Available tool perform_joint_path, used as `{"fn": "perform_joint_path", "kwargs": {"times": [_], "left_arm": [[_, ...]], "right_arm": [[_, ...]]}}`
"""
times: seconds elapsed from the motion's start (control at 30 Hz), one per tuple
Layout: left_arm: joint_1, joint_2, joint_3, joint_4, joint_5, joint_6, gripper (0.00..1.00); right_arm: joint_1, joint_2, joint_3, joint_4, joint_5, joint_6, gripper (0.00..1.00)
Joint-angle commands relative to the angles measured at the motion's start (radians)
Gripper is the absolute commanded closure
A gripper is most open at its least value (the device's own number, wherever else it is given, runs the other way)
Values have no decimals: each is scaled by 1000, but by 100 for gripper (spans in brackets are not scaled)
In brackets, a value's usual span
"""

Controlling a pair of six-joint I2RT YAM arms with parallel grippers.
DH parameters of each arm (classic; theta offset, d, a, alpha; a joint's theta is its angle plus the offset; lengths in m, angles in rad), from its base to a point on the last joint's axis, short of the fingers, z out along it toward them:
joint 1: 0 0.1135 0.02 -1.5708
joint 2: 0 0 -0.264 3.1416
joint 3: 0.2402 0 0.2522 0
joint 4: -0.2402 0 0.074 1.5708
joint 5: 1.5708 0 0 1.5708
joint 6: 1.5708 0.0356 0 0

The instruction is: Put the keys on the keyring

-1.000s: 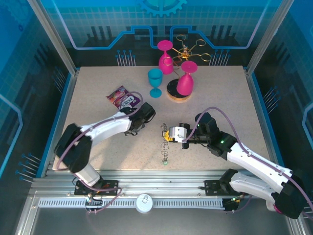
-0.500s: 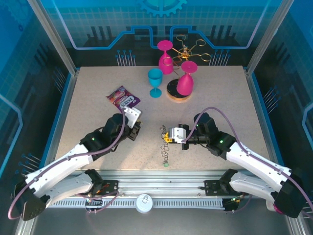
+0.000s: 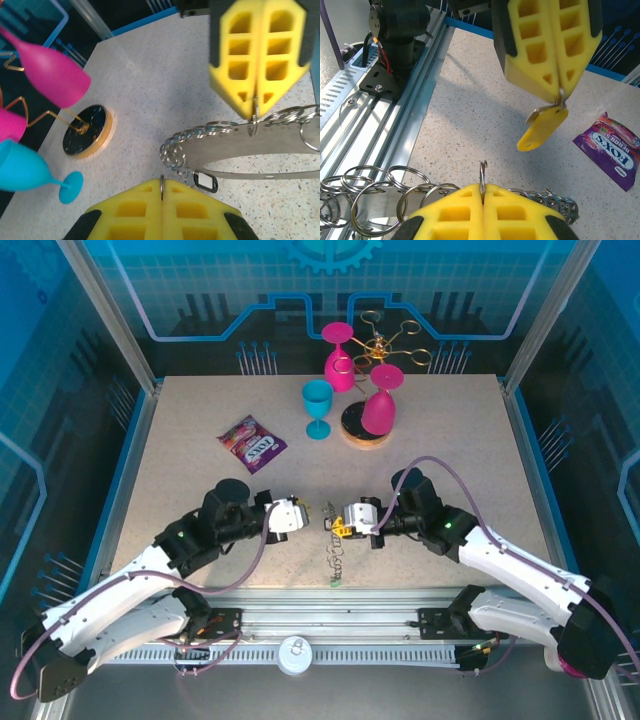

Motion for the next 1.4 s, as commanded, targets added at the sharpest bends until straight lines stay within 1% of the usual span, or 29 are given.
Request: {"fn": "perform_joint_path", "kwargs": {"times": [0.0,0.17,0.37,0.63,0.93,1.1,1.3,1.37], "left_arm": [[2,25,1,54,102,121,100],[1,42,8,58,179,175,100],[0,56,34,23,213,223,100],[-3,81,55,1,219,303,100],[-1,101,57,22,221,322,100],[-2,102,59,25,216,329,100],[-2,112,70,-5,231,339,100],[-3,111,72,-4,231,341,100]], "right_arm": [[-6,10,46,15,-55,-29,100],[-13,26,56,20,-79,-46,100],[-18,56,81,-2,-83,-72,100],[-33,99,132,-50,-107,-102,100],[-40,135,164,-92,-123,-118,100],[-47,149,181,-122,-108,-122,100],[-54,163,183,-117,-111,-111,100],[-55,171,215,-123,-110,-108,100]]}}
